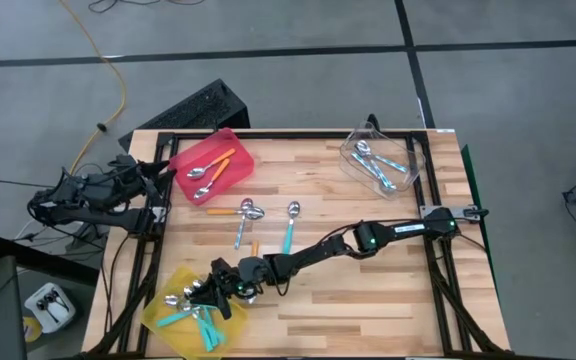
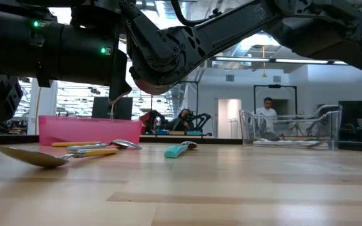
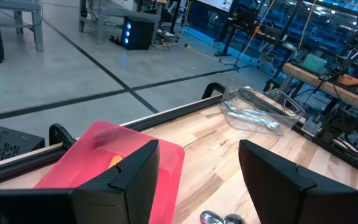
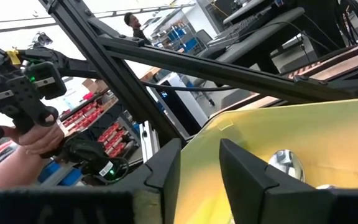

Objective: Sort silverware by color (type)
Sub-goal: Put the light blue spoon into the yellow bin

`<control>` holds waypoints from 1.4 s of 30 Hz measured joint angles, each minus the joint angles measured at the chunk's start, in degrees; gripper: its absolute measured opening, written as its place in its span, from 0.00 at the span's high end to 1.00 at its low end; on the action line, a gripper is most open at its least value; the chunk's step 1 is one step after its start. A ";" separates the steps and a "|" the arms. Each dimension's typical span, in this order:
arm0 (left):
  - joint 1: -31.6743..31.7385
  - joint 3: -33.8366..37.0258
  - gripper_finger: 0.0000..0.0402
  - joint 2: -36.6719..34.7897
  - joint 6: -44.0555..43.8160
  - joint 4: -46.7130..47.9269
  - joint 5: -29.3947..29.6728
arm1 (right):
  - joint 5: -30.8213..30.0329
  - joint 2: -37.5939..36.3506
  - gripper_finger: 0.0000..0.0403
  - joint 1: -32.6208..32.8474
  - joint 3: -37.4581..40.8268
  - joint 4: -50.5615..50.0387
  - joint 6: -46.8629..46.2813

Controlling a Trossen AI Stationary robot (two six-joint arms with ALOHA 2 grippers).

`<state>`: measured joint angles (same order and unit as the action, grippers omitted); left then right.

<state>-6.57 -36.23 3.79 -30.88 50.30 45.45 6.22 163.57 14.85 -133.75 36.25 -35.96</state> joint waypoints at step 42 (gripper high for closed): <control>0.00 0.02 0.49 -0.02 0.01 0.00 0.00 | 0.04 -29.13 0.58 -0.53 -0.13 -54.14 39.13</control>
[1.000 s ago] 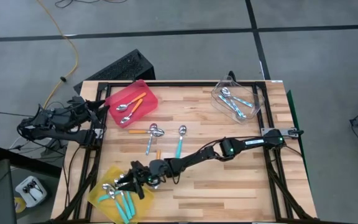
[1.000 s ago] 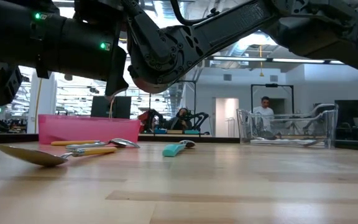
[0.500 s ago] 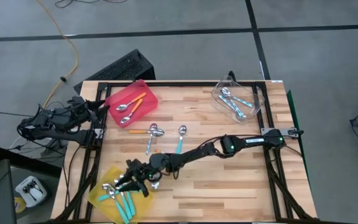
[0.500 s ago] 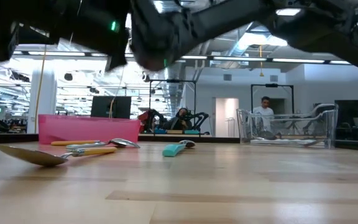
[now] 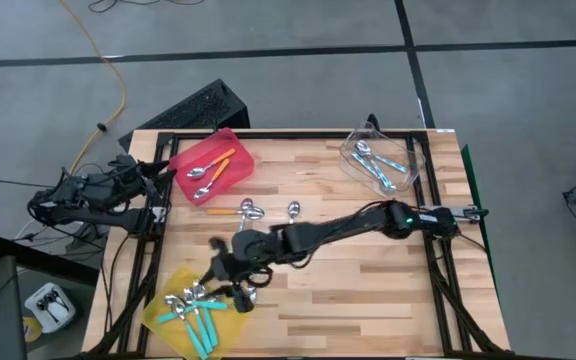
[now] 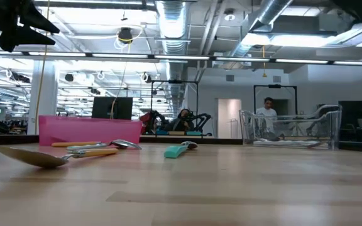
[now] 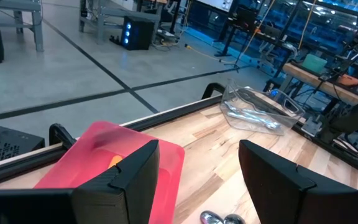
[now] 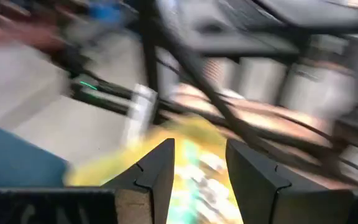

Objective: Sort silverware by color (type)
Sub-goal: Put the light blue spoon into the yellow bin

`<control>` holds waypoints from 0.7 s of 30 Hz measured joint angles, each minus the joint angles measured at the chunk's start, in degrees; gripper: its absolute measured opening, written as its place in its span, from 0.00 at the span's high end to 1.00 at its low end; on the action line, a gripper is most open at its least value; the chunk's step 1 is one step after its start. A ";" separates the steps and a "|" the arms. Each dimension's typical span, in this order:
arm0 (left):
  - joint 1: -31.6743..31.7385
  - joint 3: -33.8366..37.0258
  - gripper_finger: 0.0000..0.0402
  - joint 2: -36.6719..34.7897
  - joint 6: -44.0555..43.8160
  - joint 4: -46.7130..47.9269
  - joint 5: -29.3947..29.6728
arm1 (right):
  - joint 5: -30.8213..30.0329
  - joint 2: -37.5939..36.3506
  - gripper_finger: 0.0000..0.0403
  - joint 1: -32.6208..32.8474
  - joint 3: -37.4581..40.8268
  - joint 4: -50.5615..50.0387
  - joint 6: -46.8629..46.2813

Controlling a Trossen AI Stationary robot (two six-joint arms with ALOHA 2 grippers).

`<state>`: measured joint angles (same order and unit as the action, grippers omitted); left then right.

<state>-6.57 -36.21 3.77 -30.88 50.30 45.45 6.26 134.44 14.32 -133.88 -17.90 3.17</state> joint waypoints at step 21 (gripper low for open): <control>-0.01 0.00 0.49 0.00 -0.01 -0.02 -0.02 | -28.84 -17.63 0.58 5.66 0.02 -51.93 -12.21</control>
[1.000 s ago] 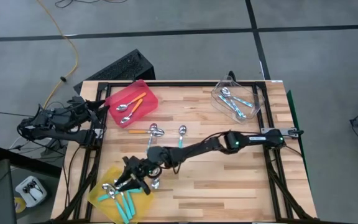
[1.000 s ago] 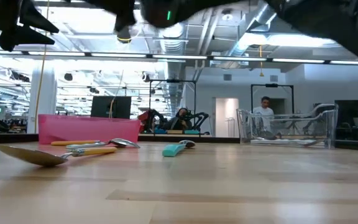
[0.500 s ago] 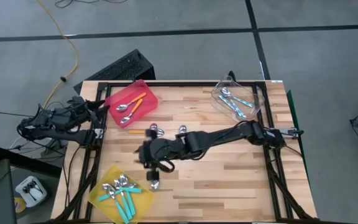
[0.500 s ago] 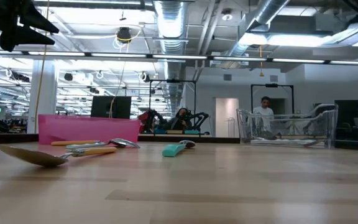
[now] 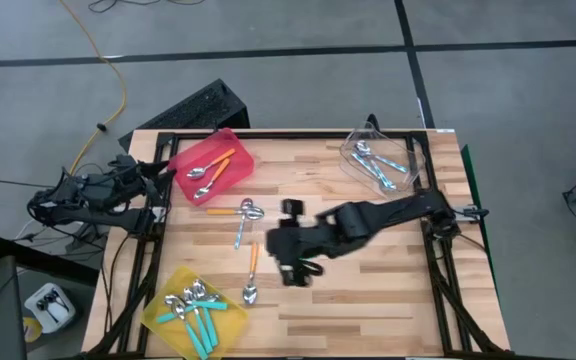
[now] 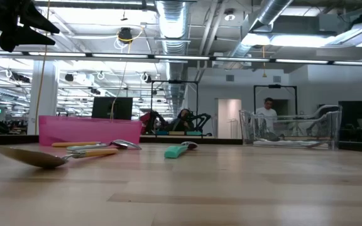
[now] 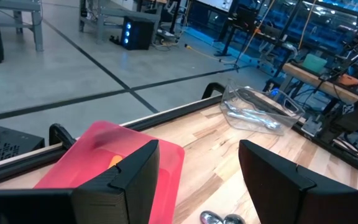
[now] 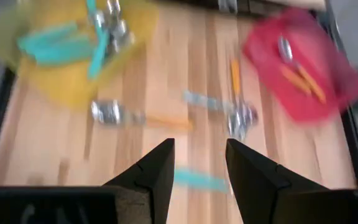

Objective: Sort silverware by color (type)
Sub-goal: Put the light blue spoon into the yellow bin

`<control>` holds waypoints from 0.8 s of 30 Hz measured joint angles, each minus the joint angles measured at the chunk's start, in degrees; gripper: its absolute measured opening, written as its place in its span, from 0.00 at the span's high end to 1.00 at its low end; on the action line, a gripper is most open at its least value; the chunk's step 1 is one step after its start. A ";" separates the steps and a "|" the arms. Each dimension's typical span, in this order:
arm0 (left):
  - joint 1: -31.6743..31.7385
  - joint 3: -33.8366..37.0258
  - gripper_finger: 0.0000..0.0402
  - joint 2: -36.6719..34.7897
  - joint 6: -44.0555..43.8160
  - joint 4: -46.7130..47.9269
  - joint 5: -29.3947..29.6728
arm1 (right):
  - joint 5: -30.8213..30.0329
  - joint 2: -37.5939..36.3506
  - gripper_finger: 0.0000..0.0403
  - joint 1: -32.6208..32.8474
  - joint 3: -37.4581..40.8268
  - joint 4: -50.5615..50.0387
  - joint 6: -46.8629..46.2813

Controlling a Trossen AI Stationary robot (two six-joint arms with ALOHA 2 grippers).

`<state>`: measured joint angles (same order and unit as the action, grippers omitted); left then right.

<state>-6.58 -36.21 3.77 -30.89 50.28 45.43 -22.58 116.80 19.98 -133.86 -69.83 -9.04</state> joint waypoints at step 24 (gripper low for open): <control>0.01 0.00 0.49 0.02 0.00 0.03 0.00 | -41.14 -29.09 0.58 24.41 37.57 -19.26 -59.69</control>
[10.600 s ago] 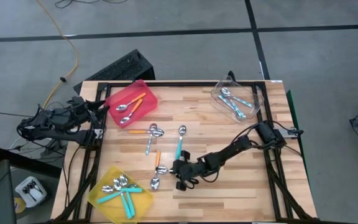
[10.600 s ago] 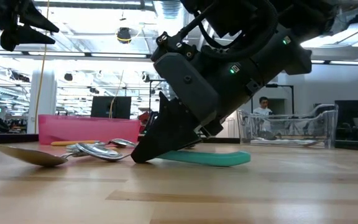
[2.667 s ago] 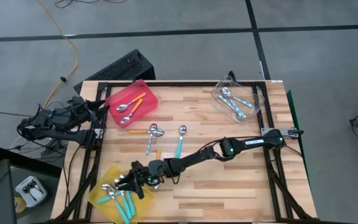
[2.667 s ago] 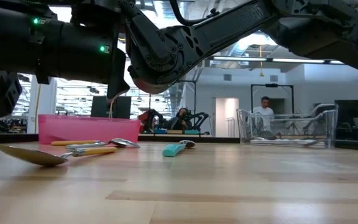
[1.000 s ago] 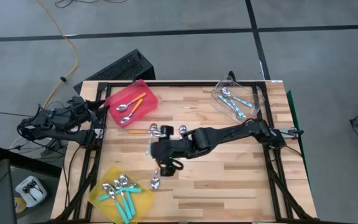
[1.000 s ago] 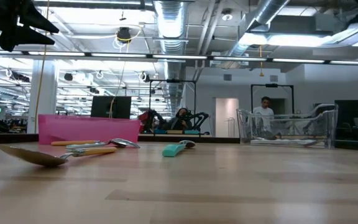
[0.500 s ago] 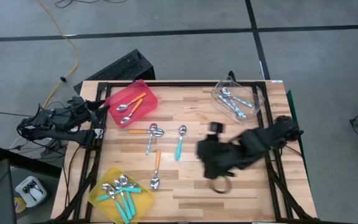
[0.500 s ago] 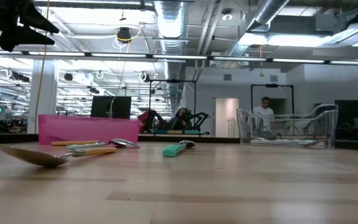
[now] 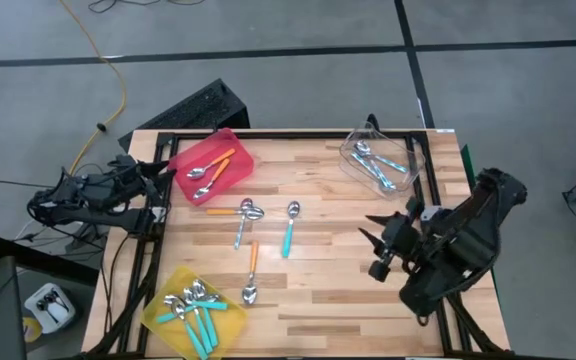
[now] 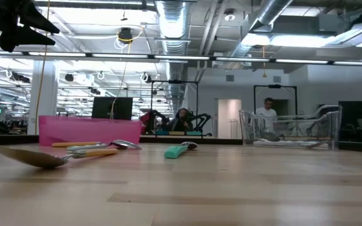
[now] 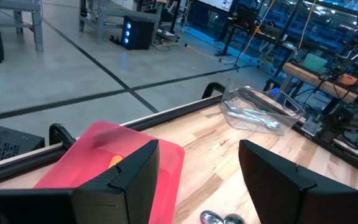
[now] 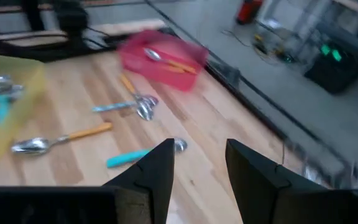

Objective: Sort silverware by color (type)
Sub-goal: Put the light blue spoon into the yellow bin

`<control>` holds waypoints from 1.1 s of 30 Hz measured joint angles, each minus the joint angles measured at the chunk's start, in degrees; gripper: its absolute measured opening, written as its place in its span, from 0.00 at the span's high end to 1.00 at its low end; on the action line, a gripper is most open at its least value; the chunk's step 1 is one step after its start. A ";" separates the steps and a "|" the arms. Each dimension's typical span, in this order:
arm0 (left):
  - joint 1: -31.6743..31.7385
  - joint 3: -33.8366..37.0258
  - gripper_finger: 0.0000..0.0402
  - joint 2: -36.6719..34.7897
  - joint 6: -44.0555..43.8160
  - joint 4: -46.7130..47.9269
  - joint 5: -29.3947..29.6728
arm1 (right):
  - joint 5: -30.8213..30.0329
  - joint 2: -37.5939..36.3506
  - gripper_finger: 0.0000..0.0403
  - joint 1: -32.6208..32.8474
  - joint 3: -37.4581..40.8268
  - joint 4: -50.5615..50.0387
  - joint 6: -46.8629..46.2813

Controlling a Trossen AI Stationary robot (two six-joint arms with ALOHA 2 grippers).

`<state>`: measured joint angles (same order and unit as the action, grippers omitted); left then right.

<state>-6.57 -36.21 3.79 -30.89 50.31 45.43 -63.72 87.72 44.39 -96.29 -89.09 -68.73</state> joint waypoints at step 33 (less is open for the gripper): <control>0.02 0.00 0.49 -0.02 -0.03 0.08 0.14 | 7.16 18.26 0.58 -18.43 36.81 82.24 10.16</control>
<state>-6.55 -36.21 3.77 -30.92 50.39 45.57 -56.55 105.97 25.96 -59.48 -6.85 -58.57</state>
